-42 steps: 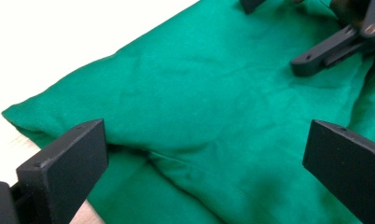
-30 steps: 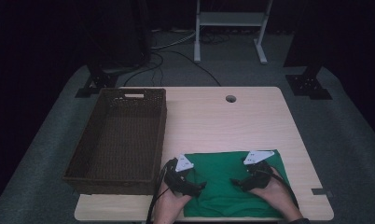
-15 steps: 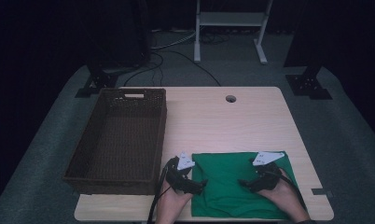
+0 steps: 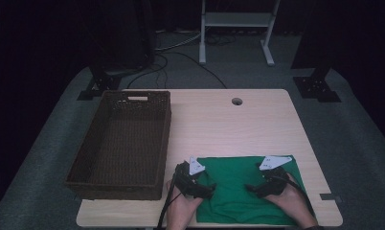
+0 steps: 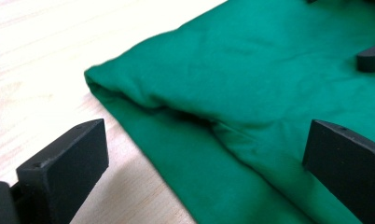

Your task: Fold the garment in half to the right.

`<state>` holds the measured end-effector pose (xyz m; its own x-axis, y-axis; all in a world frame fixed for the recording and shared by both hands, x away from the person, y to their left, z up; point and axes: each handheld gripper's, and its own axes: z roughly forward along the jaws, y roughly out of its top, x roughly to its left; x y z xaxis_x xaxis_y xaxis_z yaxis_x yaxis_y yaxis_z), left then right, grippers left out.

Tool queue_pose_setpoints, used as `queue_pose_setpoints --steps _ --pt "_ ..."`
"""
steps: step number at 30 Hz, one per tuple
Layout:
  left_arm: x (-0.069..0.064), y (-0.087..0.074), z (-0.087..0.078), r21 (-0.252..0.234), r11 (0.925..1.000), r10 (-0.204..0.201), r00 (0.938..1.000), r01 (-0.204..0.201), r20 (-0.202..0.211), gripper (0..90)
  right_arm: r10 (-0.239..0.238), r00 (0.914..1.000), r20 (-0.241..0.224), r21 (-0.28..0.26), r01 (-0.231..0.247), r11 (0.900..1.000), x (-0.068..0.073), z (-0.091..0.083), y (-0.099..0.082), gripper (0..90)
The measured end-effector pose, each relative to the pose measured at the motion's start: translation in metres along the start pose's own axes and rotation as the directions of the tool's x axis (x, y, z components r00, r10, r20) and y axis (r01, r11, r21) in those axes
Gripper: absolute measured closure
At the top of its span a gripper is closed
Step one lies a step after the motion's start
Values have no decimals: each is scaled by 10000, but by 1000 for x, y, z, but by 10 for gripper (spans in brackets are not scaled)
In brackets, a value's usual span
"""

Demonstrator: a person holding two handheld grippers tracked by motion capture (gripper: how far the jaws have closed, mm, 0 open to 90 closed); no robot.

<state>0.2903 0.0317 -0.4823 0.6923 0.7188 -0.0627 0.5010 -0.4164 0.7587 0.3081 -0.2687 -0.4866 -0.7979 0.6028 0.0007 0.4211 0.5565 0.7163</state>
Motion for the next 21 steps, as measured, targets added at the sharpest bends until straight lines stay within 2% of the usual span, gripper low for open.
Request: queue_pose_setpoints --steps 6,8,10,12,17,21 --pt "-4 0 4 390 9992 22 9998 -14 -203 0 3 10000 -5 -3 -3 10000 0 0 0 24" --pt "-7 -1 3 429 9988 236 9994 -224 -272 8 1 10000 0 -2 -1 10000 0 0 0 24" --pt "-9 -3 1 305 9991 311 9994 -307 -119 82 0 10000 0 -1 0 10000 0 0 0 24" --pt "-11 -4 -1 252 9989 403 9991 -399 -161 108 -1 10000 2 -2 1 10000 0 0 0 24" --pt "-14 -7 -5 45 9986 534 9986 -534 34 249 8 10000 2 -1 -8 10000 0 0 0 24" --pt "-17 -8 -7 -107 9976 685 9973 -682 279 420 8 10000 7 -3 -8 10000 0 0 0 24"
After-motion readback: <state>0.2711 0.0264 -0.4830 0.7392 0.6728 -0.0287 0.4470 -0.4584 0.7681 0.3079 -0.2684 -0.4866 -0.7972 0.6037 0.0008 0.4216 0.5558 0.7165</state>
